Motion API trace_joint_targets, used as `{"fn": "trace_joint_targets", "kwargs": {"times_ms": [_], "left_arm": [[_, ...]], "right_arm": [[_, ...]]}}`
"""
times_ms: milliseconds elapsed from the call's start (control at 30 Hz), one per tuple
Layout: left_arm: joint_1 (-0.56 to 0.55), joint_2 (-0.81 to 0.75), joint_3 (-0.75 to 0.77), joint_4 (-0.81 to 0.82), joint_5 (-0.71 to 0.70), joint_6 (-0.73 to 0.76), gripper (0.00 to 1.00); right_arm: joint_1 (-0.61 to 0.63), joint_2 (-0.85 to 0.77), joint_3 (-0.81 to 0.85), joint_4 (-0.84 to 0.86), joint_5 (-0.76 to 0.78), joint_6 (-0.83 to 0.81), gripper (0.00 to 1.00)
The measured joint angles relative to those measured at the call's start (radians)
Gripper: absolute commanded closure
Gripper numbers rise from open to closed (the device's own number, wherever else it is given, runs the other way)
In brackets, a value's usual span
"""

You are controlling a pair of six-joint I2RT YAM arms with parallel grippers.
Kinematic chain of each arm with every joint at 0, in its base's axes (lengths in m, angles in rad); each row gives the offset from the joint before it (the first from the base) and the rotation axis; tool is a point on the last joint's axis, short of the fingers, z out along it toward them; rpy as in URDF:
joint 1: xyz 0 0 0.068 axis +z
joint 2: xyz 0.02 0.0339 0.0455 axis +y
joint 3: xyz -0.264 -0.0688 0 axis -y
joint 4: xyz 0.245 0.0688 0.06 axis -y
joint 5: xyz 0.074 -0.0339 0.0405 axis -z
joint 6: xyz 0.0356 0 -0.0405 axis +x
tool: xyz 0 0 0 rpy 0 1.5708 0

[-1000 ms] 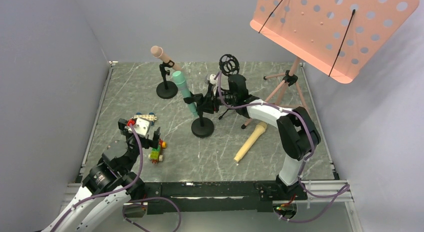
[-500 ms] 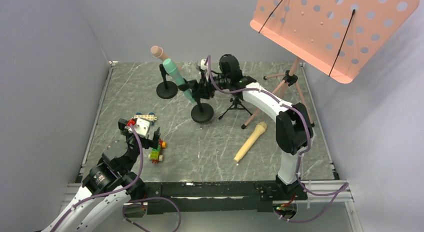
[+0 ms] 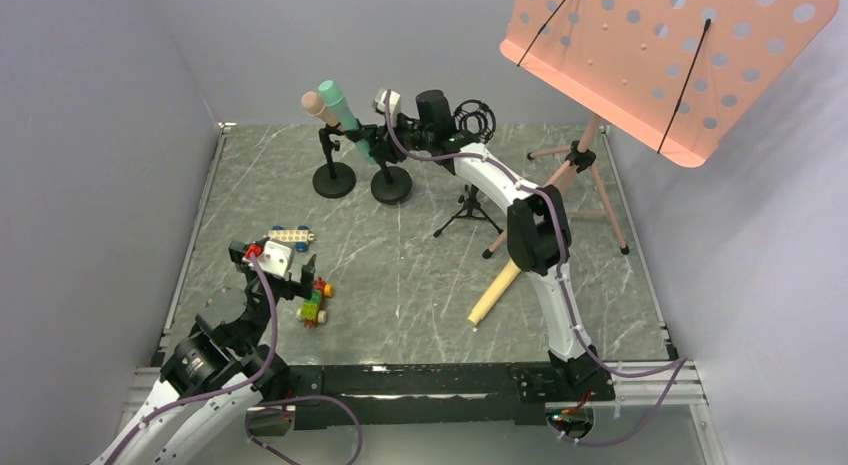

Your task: Attach the microphones to the stand

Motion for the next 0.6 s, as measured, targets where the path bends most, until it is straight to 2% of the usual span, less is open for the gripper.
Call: {"fn": "trace_joint_targets", "kwargs": {"times_ms": [133, 367, 467, 600], "left_arm": [[0.0, -0.006, -0.003, 0.0, 0.0, 0.0, 0.01], [0.0, 0.003, -0.014, 0.0, 0.0, 0.005, 0.01], [0.0, 0.017, -0.014, 0.0, 0.0, 0.005, 0.01], [0.0, 0.021, -0.014, 0.001, 0.0, 0.008, 0.01]], "right_arm": [[-0.016, 0.09, 0.089, 0.003, 0.065, 0.018, 1.0], [-0.042, 0.106, 0.101, 0.045, 0.112, 0.082, 1.0], [-0.047, 0.106, 0.085, 0.077, 0.115, 0.106, 0.95], [-0.05, 0.097, 0.022, 0.15, 0.109, 0.126, 0.83]]}}
